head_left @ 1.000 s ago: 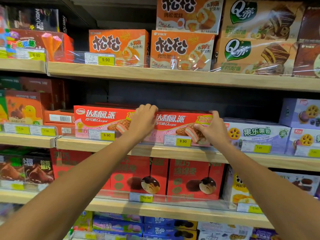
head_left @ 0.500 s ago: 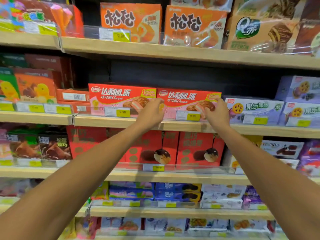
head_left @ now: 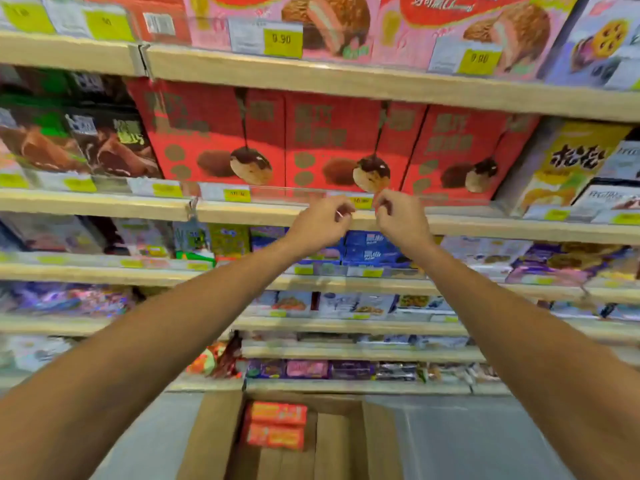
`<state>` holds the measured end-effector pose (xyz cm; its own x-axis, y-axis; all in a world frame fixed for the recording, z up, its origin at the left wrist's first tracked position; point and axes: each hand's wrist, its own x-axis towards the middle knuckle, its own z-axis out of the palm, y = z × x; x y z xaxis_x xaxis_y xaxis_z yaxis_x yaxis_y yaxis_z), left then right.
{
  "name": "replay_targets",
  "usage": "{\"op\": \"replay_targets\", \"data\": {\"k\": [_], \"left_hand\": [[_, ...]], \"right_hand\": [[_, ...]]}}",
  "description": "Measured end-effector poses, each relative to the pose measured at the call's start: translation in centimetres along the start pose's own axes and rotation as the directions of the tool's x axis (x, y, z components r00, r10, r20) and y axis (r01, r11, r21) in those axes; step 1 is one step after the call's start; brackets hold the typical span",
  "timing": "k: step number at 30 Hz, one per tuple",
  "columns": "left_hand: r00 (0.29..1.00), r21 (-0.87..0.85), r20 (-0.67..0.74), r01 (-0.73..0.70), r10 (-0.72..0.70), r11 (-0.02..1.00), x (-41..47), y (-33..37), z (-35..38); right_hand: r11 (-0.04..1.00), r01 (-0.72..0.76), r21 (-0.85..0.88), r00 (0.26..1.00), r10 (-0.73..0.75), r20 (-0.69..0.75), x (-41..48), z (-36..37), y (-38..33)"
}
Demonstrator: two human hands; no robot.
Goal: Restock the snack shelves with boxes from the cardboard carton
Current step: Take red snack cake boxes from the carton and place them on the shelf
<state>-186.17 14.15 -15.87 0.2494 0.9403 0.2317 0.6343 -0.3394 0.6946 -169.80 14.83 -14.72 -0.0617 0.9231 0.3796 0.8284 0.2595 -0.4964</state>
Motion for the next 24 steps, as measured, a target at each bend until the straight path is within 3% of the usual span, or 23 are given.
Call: {"op": "replay_targets", "data": {"k": [5, 7, 13, 14, 15, 16, 19, 21, 24], "left_hand": [[0.968, 0.002, 0.131, 0.214, -0.212, 0.977, -3.3, -8.7, 4.5], [0.941, -0.079, 0.170, 0.310, -0.293, 0.948, -5.1, -11.8, 6.2], [0.875, -0.018, 0.251, 0.431, -0.413, 0.902, -12.6, -21.5, 14.1], [0.848, -0.087, 0.223, 0.509, -0.481, 0.856, -14.1, -22.7, 15.5], [0.795, -0.288, 0.209, 0.607, -0.569, 0.741, -15.7, -24.6, 17.2], [0.748, -0.368, 0.268, 0.662, -0.607, 0.653, -17.5, -26.4, 18.8], [0.751, 0.094, 0.284, 0.596, -0.596, 0.797, -21.9, -30.6, 22.1], [0.690, 0.162, 0.317, 0.637, -0.651, 0.754, -24.6, -32.8, 24.5], [0.560, 0.125, 0.336, 0.770, -0.757, 0.625, -28.1, -37.7, 29.1]], "right_hand": [[0.998, -0.043, -0.049, 0.954, 0.055, 0.295, -3.9, 10.3, 3.3], [0.997, -0.052, -0.048, 0.916, 0.067, 0.395, -5.6, 13.7, 4.6], [0.991, -0.127, -0.040, 0.782, 0.125, 0.610, -13.1, 25.0, 9.5], [0.988, -0.145, -0.056, 0.749, 0.147, 0.646, -14.7, 26.9, 10.2], [0.987, -0.151, -0.064, 0.720, 0.154, 0.677, -16.2, 28.7, 11.0], [0.983, -0.167, -0.072, 0.687, 0.169, 0.707, -17.7, 30.4, 11.6], [0.974, -0.200, -0.103, 0.592, 0.204, 0.779, -21.8, 35.2, 13.2], [0.972, -0.205, -0.114, 0.540, 0.209, 0.815, -24.6, 38.2, 14.6], [0.972, -0.182, -0.148, 0.435, 0.214, 0.875, -29.2, 43.8, 17.5]]}}
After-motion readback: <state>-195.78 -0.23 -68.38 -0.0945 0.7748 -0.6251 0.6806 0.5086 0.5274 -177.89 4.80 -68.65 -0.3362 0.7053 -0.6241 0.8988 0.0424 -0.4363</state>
